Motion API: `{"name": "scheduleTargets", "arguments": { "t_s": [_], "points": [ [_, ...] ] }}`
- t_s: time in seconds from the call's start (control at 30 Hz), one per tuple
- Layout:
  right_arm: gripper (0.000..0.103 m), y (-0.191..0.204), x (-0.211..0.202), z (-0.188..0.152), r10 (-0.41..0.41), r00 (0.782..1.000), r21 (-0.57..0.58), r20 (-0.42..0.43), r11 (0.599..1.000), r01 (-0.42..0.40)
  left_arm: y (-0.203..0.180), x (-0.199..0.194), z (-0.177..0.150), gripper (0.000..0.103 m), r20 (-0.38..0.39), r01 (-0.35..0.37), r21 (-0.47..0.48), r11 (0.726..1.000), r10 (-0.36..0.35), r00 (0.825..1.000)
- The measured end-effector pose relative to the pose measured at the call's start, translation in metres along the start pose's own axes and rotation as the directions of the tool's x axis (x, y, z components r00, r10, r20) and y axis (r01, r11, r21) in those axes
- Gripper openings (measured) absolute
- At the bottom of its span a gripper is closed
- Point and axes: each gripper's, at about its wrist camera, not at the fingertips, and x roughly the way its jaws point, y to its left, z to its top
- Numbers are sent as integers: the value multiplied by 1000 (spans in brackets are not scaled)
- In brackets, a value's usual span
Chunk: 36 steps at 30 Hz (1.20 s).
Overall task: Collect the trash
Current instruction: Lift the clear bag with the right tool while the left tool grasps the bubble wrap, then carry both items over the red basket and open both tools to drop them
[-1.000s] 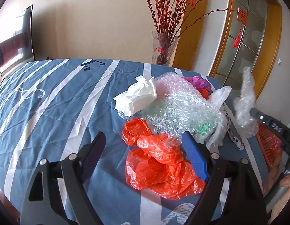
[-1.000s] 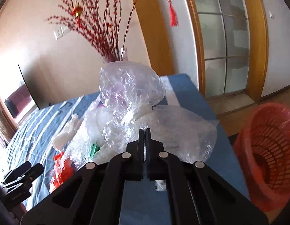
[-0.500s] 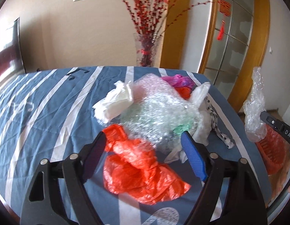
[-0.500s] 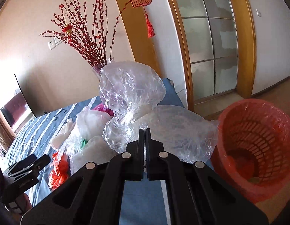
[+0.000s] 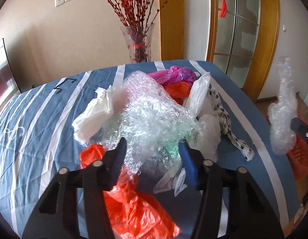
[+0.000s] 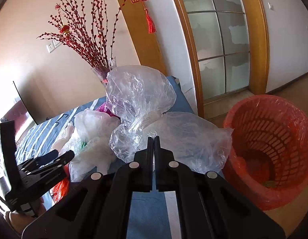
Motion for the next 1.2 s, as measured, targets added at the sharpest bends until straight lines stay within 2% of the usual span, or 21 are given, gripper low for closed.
{"name": "scheduleTargets", "arguments": {
  "t_s": [0.07, 0.13, 0.43, 0.6, 0.9, 1.2],
  "points": [
    [2, -2, -1, 0, -2, 1000, 4, -1, 1000, 2, 4, 10, 3, 19, -25, 23, -15, 1000, -23, 999],
    [2, -3, -2, -1, -5, 1000, 5, 2, 1000, 5, 12, 14, 7, 7, -42, 76, -56, 996, -79, 996],
    [2, -12, -17, 5, -11, 999, 20, 39, 1000, 10, 25, -28, 33, 4, 73, 167, -72, 983, -162, 984],
    [2, -17, -27, 7, -14, 998, 24, 60, 1000, 13, 18, -61, 53, 4, 137, 224, -57, 973, -215, 967],
    [2, -38, -49, 12, -40, 994, 54, 99, 998, 34, -23, -111, 75, 4, 206, 329, 18, 944, -325, 923],
    [2, -72, -71, 13, -103, 987, 101, 121, 991, 91, -91, -130, 80, 4, 184, 441, 93, 893, -451, 874]
  ]
}}
